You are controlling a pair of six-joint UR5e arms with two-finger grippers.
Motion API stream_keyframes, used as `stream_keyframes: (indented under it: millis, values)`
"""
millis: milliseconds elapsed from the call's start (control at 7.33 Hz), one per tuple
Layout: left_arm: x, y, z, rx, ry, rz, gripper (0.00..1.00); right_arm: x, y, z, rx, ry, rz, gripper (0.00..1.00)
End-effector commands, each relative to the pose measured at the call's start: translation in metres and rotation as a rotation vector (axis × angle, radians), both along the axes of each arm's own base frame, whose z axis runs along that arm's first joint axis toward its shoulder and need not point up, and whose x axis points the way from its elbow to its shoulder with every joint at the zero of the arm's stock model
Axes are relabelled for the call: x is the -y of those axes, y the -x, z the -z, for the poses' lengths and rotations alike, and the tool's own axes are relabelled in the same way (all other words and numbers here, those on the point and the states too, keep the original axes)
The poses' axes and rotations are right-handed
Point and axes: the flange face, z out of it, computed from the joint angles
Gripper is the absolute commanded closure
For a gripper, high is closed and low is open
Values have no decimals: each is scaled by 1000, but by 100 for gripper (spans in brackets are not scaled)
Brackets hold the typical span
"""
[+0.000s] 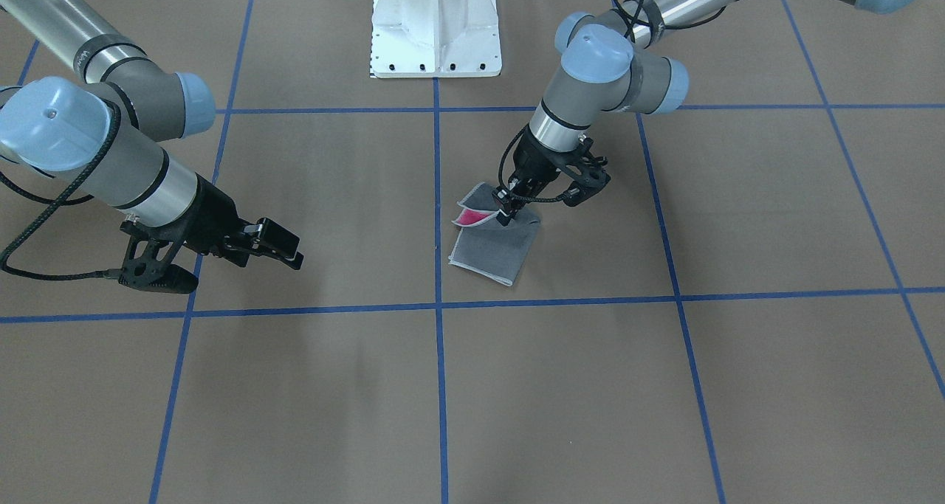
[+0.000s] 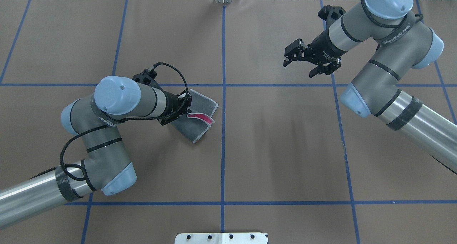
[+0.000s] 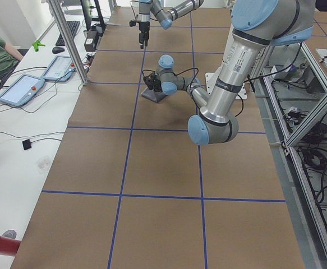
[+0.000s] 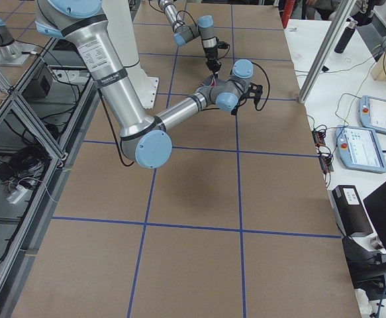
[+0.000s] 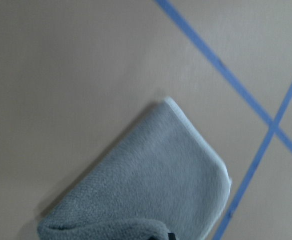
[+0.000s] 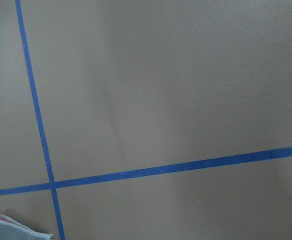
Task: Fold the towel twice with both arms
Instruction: 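Grasp the strip's near end with the left gripper and lift it, then fold the held end with the left gripper over the strip's far half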
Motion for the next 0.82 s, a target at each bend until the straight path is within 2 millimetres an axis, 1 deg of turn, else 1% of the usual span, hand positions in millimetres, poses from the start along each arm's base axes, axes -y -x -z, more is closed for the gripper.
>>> stream_keyframes:
  millis: [0,273,409,545,682]
  values:
    - [19,18,1,-12,13,5,100,2,3,-1,-4,1,0,0]
    - [22,21,3,-18,18,2,100,4,4,-2,-7,3,-2,0]
    - [23,17,15,-32,9,-1,100,5,4,-5,-11,6,-1,0]
    - [29,4,31,-45,26,6,100,5,5,-5,-7,1,-1,0]
    - [43,-18,49,-57,60,20,100,6,6,-9,-7,0,-1,0]
